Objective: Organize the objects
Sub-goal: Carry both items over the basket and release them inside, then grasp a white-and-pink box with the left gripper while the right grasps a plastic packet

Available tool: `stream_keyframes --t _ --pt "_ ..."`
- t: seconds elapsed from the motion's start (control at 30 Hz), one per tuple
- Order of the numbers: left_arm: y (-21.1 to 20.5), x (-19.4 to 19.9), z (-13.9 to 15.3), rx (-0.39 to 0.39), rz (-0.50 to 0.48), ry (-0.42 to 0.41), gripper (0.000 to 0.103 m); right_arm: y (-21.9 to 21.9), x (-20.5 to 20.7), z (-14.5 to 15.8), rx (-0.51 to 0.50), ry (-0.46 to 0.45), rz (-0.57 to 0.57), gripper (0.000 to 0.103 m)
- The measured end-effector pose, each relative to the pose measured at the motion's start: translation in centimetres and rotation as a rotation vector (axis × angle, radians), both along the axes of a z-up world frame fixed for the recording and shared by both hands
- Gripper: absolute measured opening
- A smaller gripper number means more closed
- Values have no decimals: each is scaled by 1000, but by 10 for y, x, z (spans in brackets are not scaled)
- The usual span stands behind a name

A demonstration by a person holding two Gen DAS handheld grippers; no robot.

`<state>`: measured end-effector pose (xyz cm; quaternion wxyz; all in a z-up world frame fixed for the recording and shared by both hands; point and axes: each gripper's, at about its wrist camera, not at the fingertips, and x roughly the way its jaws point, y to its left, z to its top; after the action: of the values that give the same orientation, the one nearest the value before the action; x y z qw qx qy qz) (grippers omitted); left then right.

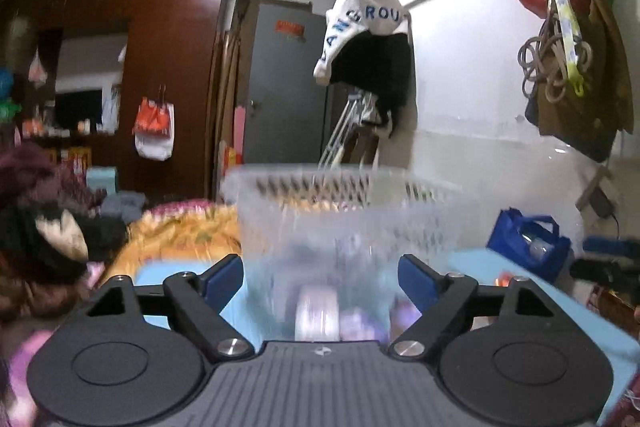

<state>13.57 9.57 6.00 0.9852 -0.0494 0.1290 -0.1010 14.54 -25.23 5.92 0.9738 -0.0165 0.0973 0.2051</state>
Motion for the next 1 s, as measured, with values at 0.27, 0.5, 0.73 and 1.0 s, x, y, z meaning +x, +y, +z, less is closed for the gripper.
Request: stream_keyframes --t 0.27,0.5,0.73,1.0 --pt "14 20 -21 -58 -11 67 87 -26 4 -45 8 133 -35 75" --pt "2 20 -26 28 -7 88 87 -13 6 -53 -60 186 19 59" --pt "-2 34 -28 50 21 176 87 -7 0 -59 -136 171 18 47" --pt "-6 36 -31 39 17 182 28 -12 -7 -60 -109 110 13 43"
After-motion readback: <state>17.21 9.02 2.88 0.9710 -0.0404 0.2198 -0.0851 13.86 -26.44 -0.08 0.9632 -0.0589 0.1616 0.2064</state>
